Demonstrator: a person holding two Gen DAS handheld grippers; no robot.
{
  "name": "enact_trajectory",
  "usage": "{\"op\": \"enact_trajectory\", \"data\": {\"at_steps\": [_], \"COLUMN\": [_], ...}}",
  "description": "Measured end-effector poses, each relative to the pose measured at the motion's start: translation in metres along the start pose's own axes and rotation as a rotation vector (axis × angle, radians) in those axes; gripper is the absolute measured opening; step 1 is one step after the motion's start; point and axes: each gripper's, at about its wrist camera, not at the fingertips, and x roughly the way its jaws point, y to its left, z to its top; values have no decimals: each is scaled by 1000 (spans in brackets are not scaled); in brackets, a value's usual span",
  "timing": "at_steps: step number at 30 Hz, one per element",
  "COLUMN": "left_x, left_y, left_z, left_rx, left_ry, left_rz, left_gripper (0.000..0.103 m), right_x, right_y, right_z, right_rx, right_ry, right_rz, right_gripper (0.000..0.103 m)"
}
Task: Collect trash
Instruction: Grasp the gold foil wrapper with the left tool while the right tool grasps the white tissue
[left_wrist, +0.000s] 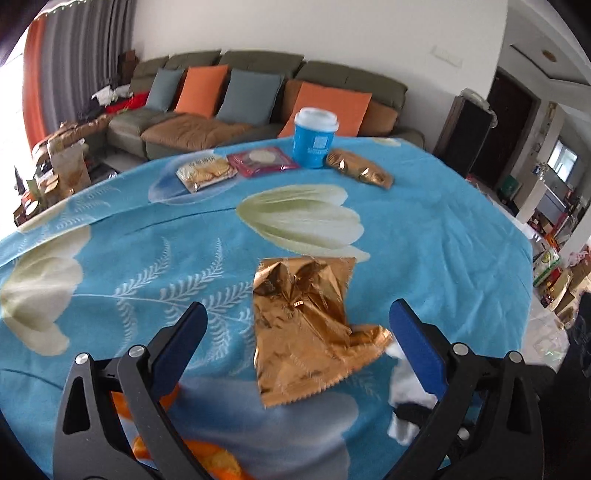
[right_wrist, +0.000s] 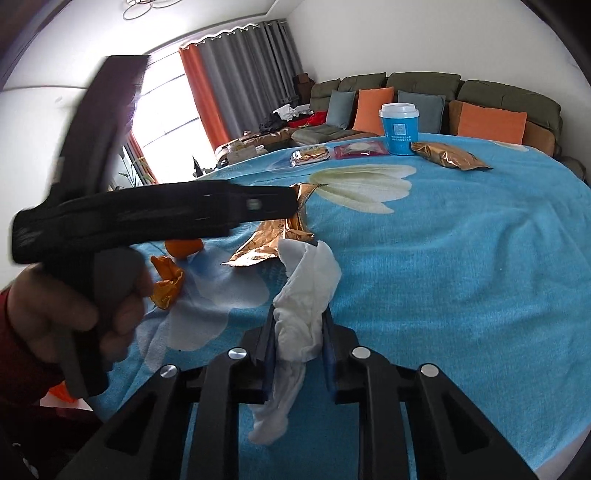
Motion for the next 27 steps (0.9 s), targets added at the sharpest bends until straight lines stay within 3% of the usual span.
{"op": "enact_trajectory", "data": {"at_steps": [4, 8, 12, 13, 21, 23, 25, 26, 27], "left_x": [24, 40, 42, 42, 37, 33, 26, 22, 16], "left_y": [4, 8, 7, 6, 9, 9, 10, 10, 9], "left_z": [10, 12, 12, 12, 8, 7, 6, 5, 4], "left_rx": [-42, -69, -70, -69, -112, -118, -119, -119, -119], "left_ry": [59, 104, 98, 96, 70, 59, 35, 25, 13], "left_rz": [-25, -18, -16, -23, -69, -81, -87, -87, -91], "left_gripper": [96, 79, 68, 60, 41, 21, 19, 5, 6], "right_x": [-7, -13, -16, -16, -26, -27, -31, -33, -34], "right_y": [-6, -10, -12, -12, -10, -10, -8, -6, -5], "right_z": [-2, -2, -1, -1, -1, 0, 2, 3, 4], "right_rx": [19, 28, 32, 31, 29, 29, 25, 22, 19], "right_ry": [-10, -24, -31, -32, -58, -64, -77, -83, -87], "right_rz": [-2, -8, -7, -6, -17, -19, -24, -24, -25], "right_gripper": [17, 17, 17, 17, 17, 17, 17, 17, 17]}}
